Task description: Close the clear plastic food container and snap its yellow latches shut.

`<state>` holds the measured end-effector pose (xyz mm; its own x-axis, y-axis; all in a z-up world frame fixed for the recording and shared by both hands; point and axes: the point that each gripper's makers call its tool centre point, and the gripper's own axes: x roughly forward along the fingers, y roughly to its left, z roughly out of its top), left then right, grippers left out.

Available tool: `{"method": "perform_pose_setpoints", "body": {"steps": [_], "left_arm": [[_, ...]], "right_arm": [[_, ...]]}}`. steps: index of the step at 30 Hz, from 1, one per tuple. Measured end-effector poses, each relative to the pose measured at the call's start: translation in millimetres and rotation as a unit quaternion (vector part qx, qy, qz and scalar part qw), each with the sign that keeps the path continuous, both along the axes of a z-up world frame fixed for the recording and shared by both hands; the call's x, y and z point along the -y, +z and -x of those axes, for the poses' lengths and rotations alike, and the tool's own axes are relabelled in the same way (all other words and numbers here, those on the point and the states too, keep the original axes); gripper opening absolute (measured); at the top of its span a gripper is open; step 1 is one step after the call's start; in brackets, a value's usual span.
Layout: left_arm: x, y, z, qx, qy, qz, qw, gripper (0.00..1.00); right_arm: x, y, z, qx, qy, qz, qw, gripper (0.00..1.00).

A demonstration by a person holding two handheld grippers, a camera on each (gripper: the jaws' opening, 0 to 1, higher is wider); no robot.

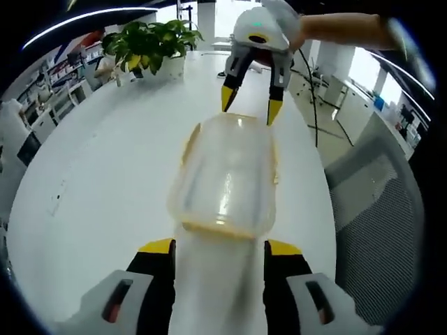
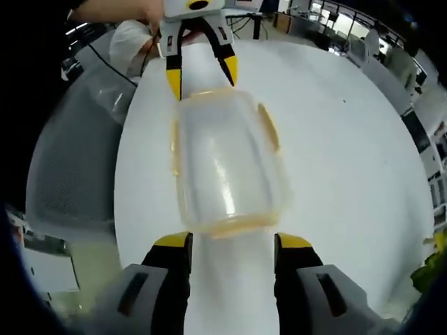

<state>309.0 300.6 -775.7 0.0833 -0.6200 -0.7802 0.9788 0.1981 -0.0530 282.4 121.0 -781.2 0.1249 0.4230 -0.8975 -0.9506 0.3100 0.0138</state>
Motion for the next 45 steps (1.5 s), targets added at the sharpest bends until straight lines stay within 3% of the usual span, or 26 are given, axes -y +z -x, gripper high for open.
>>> {"method": "perform_pose_setpoints", "body": {"steps": [5, 7, 10, 17, 21, 25, 29, 31, 33, 35, 41, 44, 45], "left_arm": [[-1.1, 6.1, 0.0, -0.020, 0.035, 0.032, 0.9987, 0.45], [-2.8, 6.4, 0.8, -0.034, 0.054, 0.043, 0.9970, 0.45], [-6.9, 11.9, -1.1, -0.040, 0.067, 0.053, 0.9955, 0.45], [-7.9, 18.3, -7.5, -0.105, 0.156, 0.093, 0.9778, 0.43], [-2.6, 18.3, -4.9, -0.120, 0.167, 0.105, 0.9729, 0.42], [-2.3, 12.2, -4.5, -0.125, 0.188, 0.096, 0.9695, 0.42], [3.0, 10.8, -6.8, -0.142, 0.233, 0.107, 0.9559, 0.41], [7.8, 10.3, -3.9, -0.167, 0.244, 0.116, 0.9480, 0.35], [4.3, 6.1, -6.0, -0.159, 0.255, 0.112, 0.9473, 0.32], [2.4, 4.1, -6.5, -0.154, 0.268, 0.109, 0.9447, 0.33], [8.5, -2.7, -0.4, -0.159, 0.291, 0.100, 0.9381, 0.34], [11.6, -1.3, -1.4, -0.155, 0.295, 0.106, 0.9370, 0.26], [12.8, -0.5, -2.4, -0.146, 0.292, 0.106, 0.9393, 0.23]], "right_arm": [[-3.0, 7.2, 10.2, -0.002, -0.045, -0.012, 0.9989, 0.44], [-8.2, 12.2, 14.1, -0.008, -0.081, -0.031, 0.9962, 0.43], [-6.3, 17.0, 17.0, -0.003, -0.118, -0.028, 0.9926, 0.41], [-14.4, 31.2, 5.0, 0.009, -0.214, -0.058, 0.9751, 0.40], [-14.8, 25.8, -1.8, 0.000, -0.252, -0.053, 0.9663, 0.38], [-12.5, 15.8, -10.6, -0.006, -0.255, -0.060, 0.9651, 0.38], [-10.5, 8.2, -16.4, -0.015, -0.253, -0.069, 0.9648, 0.35], [-18.1, 8.1, -16.6, -0.031, -0.257, -0.097, 0.9610, 0.35], [-25.3, 7.0, -14.4, -0.048, -0.272, -0.117, 0.9539, 0.36], [-22.6, 3.3, -13.7, -0.043, -0.267, -0.106, 0.9569, 0.37], [-20.6, 1.6, -12.0, -0.069, -0.289, -0.127, 0.9464, 0.36], [-19.9, 0.6, -11.6, -0.075, -0.292, -0.131, 0.9444, 0.36], [-20.3, 0.7, -11.2, -0.078, -0.294, -0.133, 0.9432, 0.36]]}}
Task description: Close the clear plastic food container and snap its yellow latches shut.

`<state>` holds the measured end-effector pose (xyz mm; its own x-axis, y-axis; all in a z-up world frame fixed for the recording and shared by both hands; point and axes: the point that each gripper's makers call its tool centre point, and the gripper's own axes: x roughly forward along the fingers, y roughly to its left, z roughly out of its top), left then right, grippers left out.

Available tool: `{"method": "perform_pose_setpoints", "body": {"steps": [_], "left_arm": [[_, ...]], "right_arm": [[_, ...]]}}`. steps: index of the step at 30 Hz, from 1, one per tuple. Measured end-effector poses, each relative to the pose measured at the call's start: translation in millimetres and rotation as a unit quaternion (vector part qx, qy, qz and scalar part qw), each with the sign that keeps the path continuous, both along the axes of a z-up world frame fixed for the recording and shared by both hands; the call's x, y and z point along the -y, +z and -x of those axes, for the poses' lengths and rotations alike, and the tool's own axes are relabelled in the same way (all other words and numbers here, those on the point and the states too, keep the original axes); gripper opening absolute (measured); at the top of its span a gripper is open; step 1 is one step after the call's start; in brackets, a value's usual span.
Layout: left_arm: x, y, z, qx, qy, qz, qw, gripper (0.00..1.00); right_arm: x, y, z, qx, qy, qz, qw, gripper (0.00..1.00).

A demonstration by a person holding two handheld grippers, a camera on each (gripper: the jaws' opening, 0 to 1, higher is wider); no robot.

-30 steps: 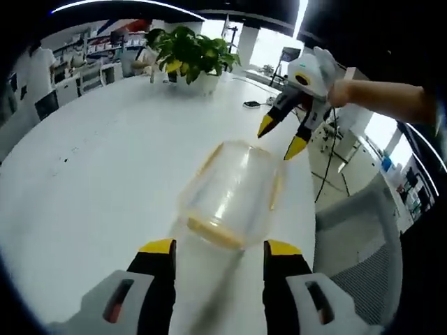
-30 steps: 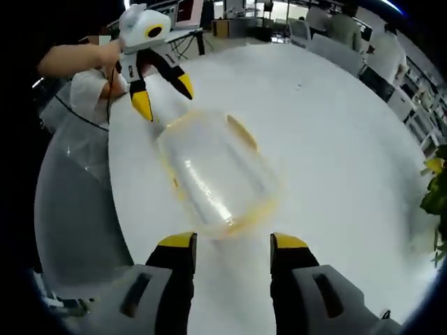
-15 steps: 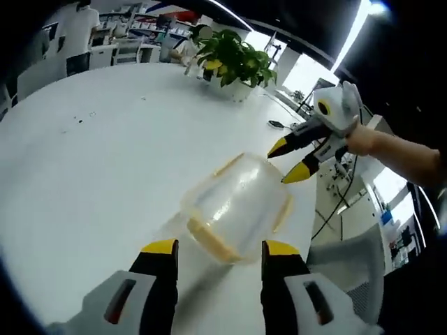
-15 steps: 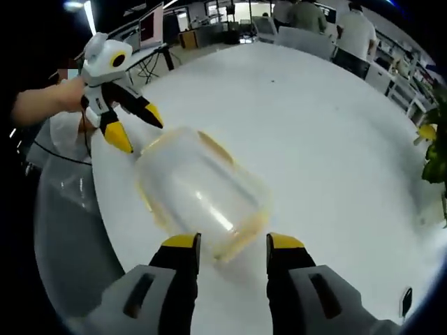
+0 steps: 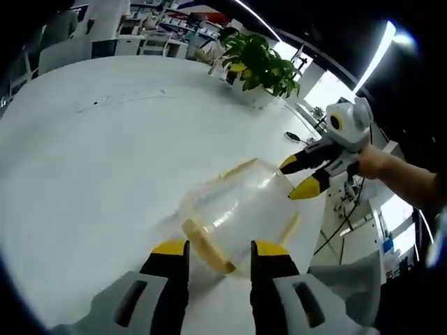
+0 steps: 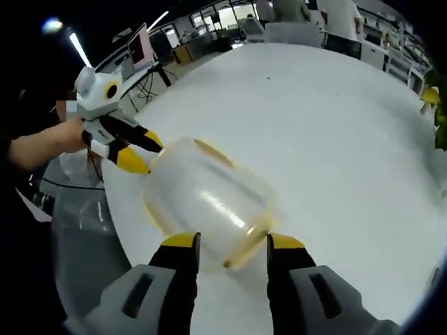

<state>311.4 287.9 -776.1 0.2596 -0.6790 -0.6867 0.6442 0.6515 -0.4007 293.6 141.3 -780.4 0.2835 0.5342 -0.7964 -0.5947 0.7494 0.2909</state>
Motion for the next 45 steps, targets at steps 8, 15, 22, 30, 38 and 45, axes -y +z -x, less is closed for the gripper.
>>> {"method": "perform_pose_setpoints", "body": {"steps": [8, 15, 22, 30, 38, 45], "left_arm": [[-0.5, -5.2, -2.3, -0.014, 0.015, -0.015, 0.9997, 0.23], [0.1, -5.8, 0.7, -0.034, 0.033, -0.020, 0.9987, 0.21], [-0.1, -4.8, 1.2, -0.029, 0.058, -0.024, 0.9976, 0.21], [0.2, -4.5, 0.8, -0.027, 0.069, -0.018, 0.9971, 0.20], [6.1, -9.2, -0.2, -0.065, 0.100, -0.007, 0.9928, 0.17], [10.5, -7.0, -4.0, -0.052, 0.093, -0.021, 0.9941, 0.19]], "right_arm": [[-1.1, -0.6, 1.3, -0.002, 0.002, 0.000, 1.0000, 0.35], [-0.6, -2.9, 3.7, -0.016, -0.011, -0.026, 0.9995, 0.32], [-0.4, -6.3, 10.3, -0.018, -0.005, -0.017, 0.9997, 0.30], [-3.3, -5.7, 7.9, -0.023, -0.008, -0.024, 0.9994, 0.30], [-0.8, 0.5, -3.0, -0.032, -0.010, -0.036, 0.9988, 0.29], [-1.2, 1.0, -5.1, -0.036, -0.006, -0.032, 0.9988, 0.29]]}}
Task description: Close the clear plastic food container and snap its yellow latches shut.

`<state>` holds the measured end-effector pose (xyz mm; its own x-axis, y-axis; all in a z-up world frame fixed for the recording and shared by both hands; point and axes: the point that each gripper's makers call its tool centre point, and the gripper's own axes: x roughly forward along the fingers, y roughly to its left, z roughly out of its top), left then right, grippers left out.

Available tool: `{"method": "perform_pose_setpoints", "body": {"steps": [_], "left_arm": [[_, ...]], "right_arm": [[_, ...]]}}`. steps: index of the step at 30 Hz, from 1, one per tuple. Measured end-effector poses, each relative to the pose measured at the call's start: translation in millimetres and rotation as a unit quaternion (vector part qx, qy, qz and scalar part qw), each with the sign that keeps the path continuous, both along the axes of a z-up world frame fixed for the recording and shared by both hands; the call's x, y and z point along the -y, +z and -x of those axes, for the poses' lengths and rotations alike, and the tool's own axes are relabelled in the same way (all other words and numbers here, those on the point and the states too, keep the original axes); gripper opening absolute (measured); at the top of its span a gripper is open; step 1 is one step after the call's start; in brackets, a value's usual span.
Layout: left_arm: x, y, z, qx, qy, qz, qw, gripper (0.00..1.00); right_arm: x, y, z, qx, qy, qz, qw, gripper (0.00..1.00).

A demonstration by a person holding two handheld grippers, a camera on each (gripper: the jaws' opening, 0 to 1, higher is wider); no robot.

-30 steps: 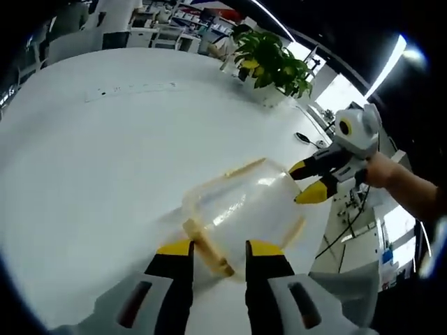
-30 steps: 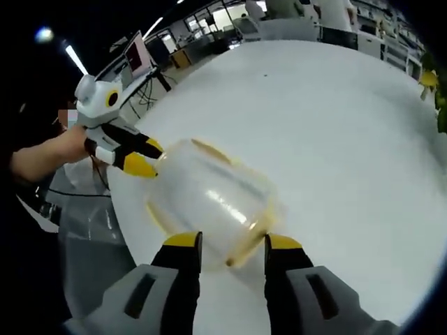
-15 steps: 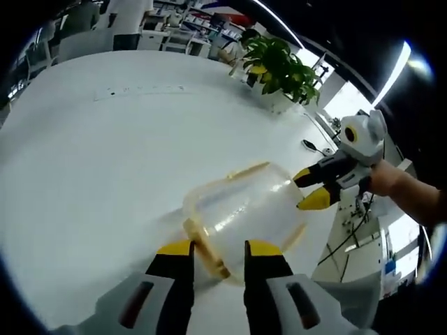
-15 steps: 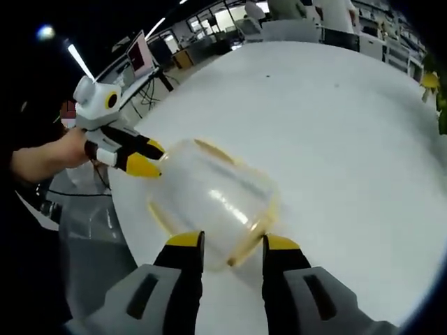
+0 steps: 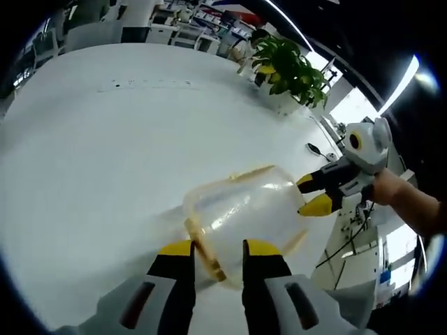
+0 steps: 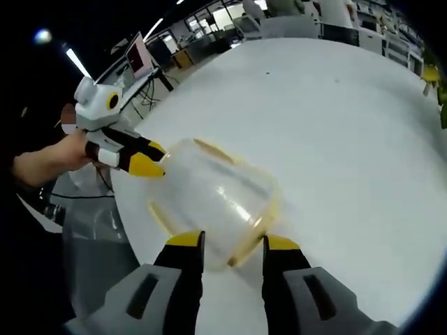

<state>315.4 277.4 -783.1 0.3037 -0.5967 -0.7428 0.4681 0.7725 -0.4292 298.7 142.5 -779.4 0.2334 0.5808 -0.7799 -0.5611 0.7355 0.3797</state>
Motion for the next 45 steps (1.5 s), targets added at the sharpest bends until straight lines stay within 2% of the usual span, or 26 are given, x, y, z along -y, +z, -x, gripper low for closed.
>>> {"method": "perform_pose_setpoints", "body": {"steps": [4, 15, 16, 19, 22, 25, 26, 29, 32, 33, 36, 37, 38, 39, 41, 42, 43, 45], "left_arm": [[-1.1, 0.2, 0.0, 0.003, -0.001, -0.011, 0.9999, 0.19], [-1.3, 0.7, 0.5, 0.000, 0.000, -0.009, 1.0000, 0.21], [-1.2, 0.8, 0.4, -0.001, 0.000, -0.010, 1.0000, 0.21], [0.3, 1.4, 2.0, 0.004, -0.010, -0.015, 0.9998, 0.23], [0.6, 1.6, 1.4, 0.016, -0.021, -0.018, 0.9995, 0.24], [0.7, 4.1, -2.7, 0.056, -0.048, -0.034, 0.9967, 0.26], [1.3, 6.0, -3.9, 0.076, -0.065, -0.046, 0.9939, 0.27], [2.3, 9.0, -4.6, 0.104, -0.104, -0.080, 0.9859, 0.29], [3.1, 11.1, -5.8, 0.120, -0.130, -0.103, 0.9788, 0.31], [5.7, 12.5, -5.3, 0.139, -0.158, -0.112, 0.9712, 0.32], [8.0, 14.5, -5.1, 0.154, -0.182, -0.125, 0.9633, 0.31], [11.4, 16.2, -4.0, 0.169, -0.207, -0.131, 0.9547, 0.30], [13.9, 17.3, -3.8, 0.181, -0.223, -0.134, 0.9484, 0.30], [15.0, 18.2, -4.2, 0.191, -0.234, -0.144, 0.9424, 0.30], [20.0, 18.4, -1.4, 0.198, -0.257, -0.146, 0.9345, 0.32], [20.7, 18.3, -0.2, 0.196, -0.256, -0.147, 0.9352, 0.32], [21.9, 19.1, -0.6, 0.201, -0.264, -0.153, 0.9308, 0.31], [25.5, 20.0, -1.2, 0.210, -0.279, -0.155, 0.9242, 0.32]], "right_arm": [[-0.5, 0.1, 1.3, -0.003, -0.001, 0.006, 1.0000, 0.30], [0.4, -1.3, 4.1, 0.002, -0.007, 0.003, 1.0000, 0.31], [0.7, 0.0, 3.1, 0.015, 0.005, 0.021, 0.9997, 0.31], [0.8, 1.0, 2.4, 0.022, 0.027, 0.052, 0.9980, 0.32], [-0.7, 1.1, 0.1, 0.017, 0.040, 0.064, 0.9970, 0.33], [0.6, 1.2, -0.5, 0.022, 0.062, 0.073, 0.9952, 0.34], [0.7, 1.7, -1.8, 0.033, 0.074, 0.078, 0.9937, 0.35], [-0.3, 2.5, -3.4, 0.059, 0.107, 0.103, 0.9872, 0.37], [-2.4, 2.8, -1.8, 0.055, 0.108, 0.108, 0.9867, 0.37], [-1.5, 3.0, -4.6, 0.070, 0.128, 0.114, 0.9827, 0.38], [-2.5, 3.7, -5.4, 0.083, 0.149, 0.130, 0.9767, 0.40], [-3.1, 4.4, -6.0, 0.090, 0.156, 0.133, 0.9745, 0.41], [-6.2, 5.7, -5.9, 0.112, 0.193, 0.138, 0.9648, 0.40], [-5.6, 6.4, -6.5, 0.119, 0.202, 0.144, 0.9615, 0.40], [-6.8, 7.3, -3.5, 0.121, 0.224, 0.150, 0.9553, 0.37], [-4.9, 9.3, -6.8, 0.136, 0.236, 0.167, 0.9476, 0.34], [-5.5, 9.8, -7.1, 0.139, 0.241, 0.168, 0.9458, 0.34], [-12.8, 11.1, -4.5, 0.138, 0.246, 0.148, 0.9478, 0.39]]}}
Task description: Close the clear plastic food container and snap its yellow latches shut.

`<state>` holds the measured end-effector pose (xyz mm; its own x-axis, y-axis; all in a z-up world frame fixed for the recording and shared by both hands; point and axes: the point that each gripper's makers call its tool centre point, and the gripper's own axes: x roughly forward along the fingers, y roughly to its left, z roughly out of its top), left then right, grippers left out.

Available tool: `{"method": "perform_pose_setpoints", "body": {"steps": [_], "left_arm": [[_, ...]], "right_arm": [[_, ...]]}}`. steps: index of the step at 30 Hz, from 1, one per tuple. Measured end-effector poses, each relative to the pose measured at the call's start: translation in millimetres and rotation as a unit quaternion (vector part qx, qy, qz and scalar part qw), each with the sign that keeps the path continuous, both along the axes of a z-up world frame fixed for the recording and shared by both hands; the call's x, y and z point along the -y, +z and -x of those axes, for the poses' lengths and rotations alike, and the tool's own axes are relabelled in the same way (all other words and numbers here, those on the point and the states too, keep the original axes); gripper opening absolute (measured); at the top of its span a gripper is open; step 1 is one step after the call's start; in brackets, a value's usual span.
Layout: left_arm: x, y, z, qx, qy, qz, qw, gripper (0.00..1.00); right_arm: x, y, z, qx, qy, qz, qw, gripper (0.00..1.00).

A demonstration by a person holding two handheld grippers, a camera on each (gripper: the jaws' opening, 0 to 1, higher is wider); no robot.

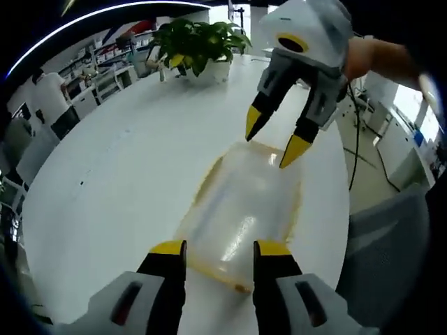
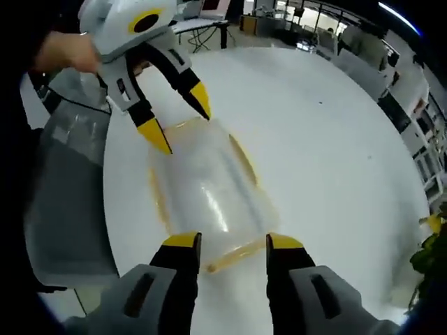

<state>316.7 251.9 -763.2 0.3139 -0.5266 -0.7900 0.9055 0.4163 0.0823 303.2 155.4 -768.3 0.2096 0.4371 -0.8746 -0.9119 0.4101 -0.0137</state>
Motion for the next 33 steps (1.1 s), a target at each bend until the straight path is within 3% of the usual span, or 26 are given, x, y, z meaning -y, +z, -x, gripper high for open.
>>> {"method": "perform_pose_setpoints", "body": {"steps": [2, 5, 9, 14, 25, 33], "left_arm": [[4.8, 1.3, -0.1, 0.003, -0.013, 0.002, 0.9999, 0.32], [12.2, 2.9, -0.2, 0.011, -0.040, 0.000, 0.9991, 0.32], [23.3, 7.0, 2.7, 0.019, -0.065, 0.009, 0.9977, 0.37], [30.9, 2.1, 5.0, 0.024, -0.086, -0.003, 0.9960, 0.37], [44.4, 18.8, 14.9, 0.016, -0.094, 0.030, 0.9950, 0.37], [51.2, 18.6, 23.9, 0.011, -0.105, 0.038, 0.9937, 0.41]], "right_arm": [[-5.3, 1.3, 0.7, -0.011, 0.000, -0.012, 0.9999, 0.41], [-13.3, 6.0, -1.0, 0.002, 0.026, -0.015, 0.9995, 0.35], [-26.9, 6.5, 0.3, -0.009, 0.047, -0.021, 0.9987, 0.40], [-36.6, 5.5, -2.7, -0.012, 0.074, -0.007, 0.9972, 0.40], [-55.1, 14.2, -9.3, -0.005, 0.099, -0.013, 0.9950, 0.41], [-55.8, 11.9, -15.0, -0.025, 0.106, -0.013, 0.9940, 0.43]]}}
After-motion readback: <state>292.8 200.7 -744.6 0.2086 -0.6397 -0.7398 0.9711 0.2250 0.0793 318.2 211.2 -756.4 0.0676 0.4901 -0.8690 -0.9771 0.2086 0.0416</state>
